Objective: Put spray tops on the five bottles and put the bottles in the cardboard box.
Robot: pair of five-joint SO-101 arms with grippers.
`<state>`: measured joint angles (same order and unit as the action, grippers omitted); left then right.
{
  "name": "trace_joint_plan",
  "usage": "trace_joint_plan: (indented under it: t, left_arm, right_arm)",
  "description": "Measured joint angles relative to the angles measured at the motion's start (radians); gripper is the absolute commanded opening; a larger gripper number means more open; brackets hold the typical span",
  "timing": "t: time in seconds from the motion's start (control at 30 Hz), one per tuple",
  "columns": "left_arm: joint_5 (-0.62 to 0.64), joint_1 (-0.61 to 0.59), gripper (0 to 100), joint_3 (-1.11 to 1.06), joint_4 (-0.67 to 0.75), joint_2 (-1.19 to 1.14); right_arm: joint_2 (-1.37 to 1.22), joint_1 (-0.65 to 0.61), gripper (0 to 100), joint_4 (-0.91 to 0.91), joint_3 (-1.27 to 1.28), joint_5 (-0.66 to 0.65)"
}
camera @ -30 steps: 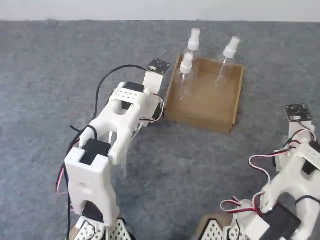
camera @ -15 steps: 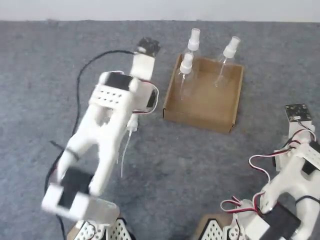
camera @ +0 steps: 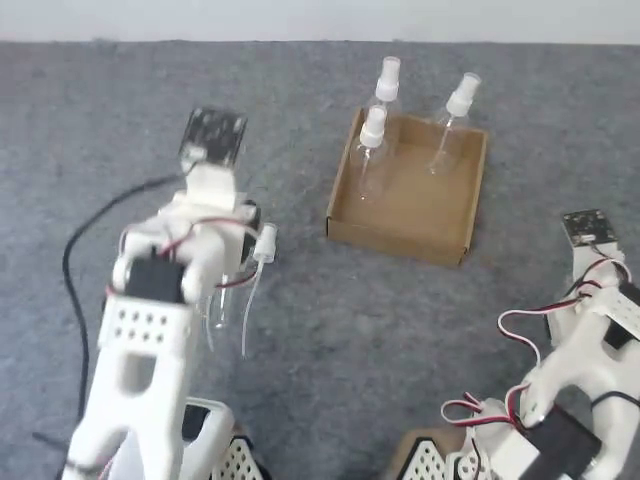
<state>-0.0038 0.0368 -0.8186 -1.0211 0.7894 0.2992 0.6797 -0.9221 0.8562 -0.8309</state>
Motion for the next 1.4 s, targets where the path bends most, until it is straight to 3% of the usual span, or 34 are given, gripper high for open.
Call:
trace_joint_plan:
  t: [0.2,0.57,0.77,0.9,1.23,1.4]
  left_arm:
    - [0.002,-0.005,1,-0.256,0.121,0.213]
    - [0.002,-0.006,1,-0.318,0.127,0.281]
    - [0.002,-0.006,1,-0.318,0.127,0.281]
    - [0.002,-0.006,1,-0.318,0.127,0.281]
    - [0.002,-0.006,1,-0.318,0.127,0.281]
    - [0.002,-0.006,1,-0.318,0.127,0.281]
  right_arm:
    - [0.0,-0.003,28.1,-0.143,-0.097,0.032]
    - [-0.04,-0.129,27.7,-0.328,-0.325,0.077]
    - [-0.224,-0.123,27.2,-0.336,-0.39,0.074]
    - [-0.318,-0.097,21.4,-0.331,-0.411,0.064]
    - [-0.394,-0.075,18.2,-0.27,-0.414,0.064]
    - [-0.404,-0.075,25.3,-0.229,-0.414,0.064]
